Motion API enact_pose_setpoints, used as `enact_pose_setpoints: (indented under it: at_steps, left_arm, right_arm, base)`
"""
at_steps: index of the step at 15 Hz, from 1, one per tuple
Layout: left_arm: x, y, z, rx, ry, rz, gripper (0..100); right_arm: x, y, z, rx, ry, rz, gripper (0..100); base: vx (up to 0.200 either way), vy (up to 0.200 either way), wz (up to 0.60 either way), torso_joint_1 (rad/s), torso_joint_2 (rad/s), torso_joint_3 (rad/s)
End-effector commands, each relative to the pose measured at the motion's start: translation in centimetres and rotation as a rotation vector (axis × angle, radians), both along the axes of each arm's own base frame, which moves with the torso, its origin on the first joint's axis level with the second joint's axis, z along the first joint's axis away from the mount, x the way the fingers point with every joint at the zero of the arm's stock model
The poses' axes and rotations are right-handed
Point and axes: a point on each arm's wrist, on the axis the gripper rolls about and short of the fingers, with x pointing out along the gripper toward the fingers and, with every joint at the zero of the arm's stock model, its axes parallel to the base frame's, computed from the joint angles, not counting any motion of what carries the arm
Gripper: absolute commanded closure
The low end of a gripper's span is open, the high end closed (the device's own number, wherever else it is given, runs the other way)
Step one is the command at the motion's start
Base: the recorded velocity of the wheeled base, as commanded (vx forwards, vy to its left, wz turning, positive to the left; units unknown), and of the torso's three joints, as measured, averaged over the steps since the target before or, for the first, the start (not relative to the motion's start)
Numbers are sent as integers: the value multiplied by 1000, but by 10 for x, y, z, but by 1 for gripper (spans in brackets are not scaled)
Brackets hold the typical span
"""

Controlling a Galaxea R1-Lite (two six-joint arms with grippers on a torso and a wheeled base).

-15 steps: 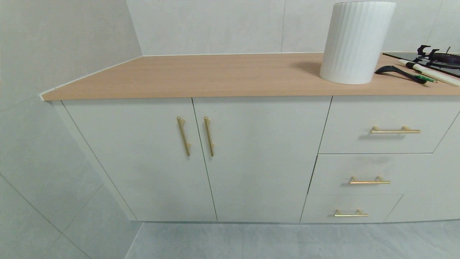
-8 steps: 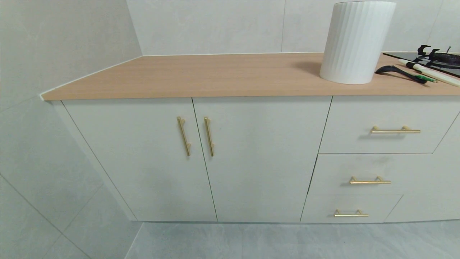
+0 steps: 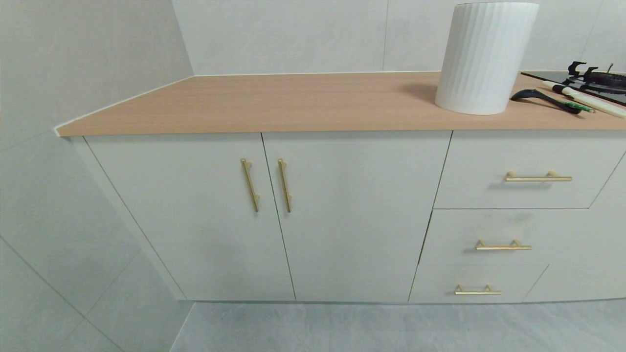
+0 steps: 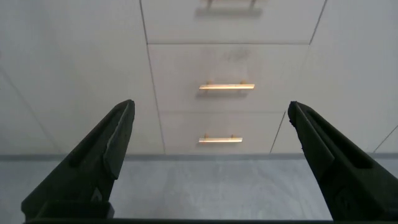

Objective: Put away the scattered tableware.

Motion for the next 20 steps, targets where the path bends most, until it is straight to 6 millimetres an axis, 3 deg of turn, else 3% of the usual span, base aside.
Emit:
enact_pose_setpoints:
  at_steps: [1,16,20]
  left_arm:
    - [0,0,0,-4,0,1,0]
    - [0,0,0,-28,-3,1,0]
    - [0,0,0,-30,-3,1,0]
  right_arm:
    - [0,0,-2,4,24,17,0]
    - [0,0,-1,12,16,15,0]
    - [0,0,-1,12,17,15,0]
  base:
    - [0,0,0,0,0,0]
    - [0,0,0,0,0,0]
    - [0,-200,0,7,4,2]
